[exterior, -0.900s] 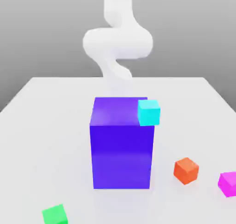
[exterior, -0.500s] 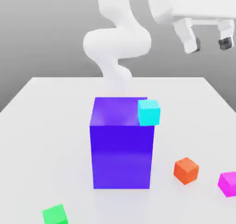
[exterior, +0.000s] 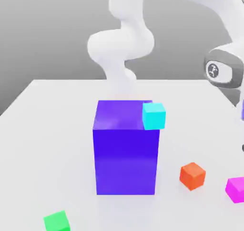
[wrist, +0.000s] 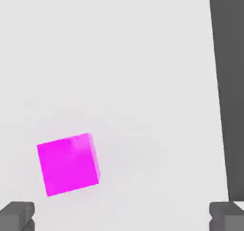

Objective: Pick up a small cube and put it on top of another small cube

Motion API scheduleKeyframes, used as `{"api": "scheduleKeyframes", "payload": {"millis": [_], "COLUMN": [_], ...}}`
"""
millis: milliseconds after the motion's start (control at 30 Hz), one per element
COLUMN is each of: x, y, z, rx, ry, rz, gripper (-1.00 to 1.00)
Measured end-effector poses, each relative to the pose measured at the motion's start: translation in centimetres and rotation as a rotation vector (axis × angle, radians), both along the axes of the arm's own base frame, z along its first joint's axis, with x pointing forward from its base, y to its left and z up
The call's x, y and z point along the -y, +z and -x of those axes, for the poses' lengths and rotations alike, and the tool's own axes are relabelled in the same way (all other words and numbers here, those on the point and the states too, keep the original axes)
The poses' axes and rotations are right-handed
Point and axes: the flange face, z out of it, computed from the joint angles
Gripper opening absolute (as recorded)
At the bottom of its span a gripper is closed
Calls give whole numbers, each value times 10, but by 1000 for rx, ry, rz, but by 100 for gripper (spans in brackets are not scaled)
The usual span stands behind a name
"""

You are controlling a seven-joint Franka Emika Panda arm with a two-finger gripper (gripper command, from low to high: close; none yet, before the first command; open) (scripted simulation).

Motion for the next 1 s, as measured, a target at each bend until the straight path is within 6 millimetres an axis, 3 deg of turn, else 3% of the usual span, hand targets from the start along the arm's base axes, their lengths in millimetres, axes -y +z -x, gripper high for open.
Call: {"api": "scheduleKeyframes", "payload": {"millis": [167,200,433,567,600,700,800,900,1000], "x": [-7,-6,-6,-7,2,73,147,221,296], "y": [-71,-81,-81,-35,-25,-14,-7,1,10], "z": [10,11,11,11,4,-48,-85,-107,-116], "rx": [-11,-12,-13,-13,-14,-19,-24,-28,-31], "ry": [66,67,68,68,44,-142,-317,-481,-640], "rz": [27,28,29,29,30,37,39,38,34], "gripper": [0,-100,-100,-100,-100,-100,-100,-100,-100]}}
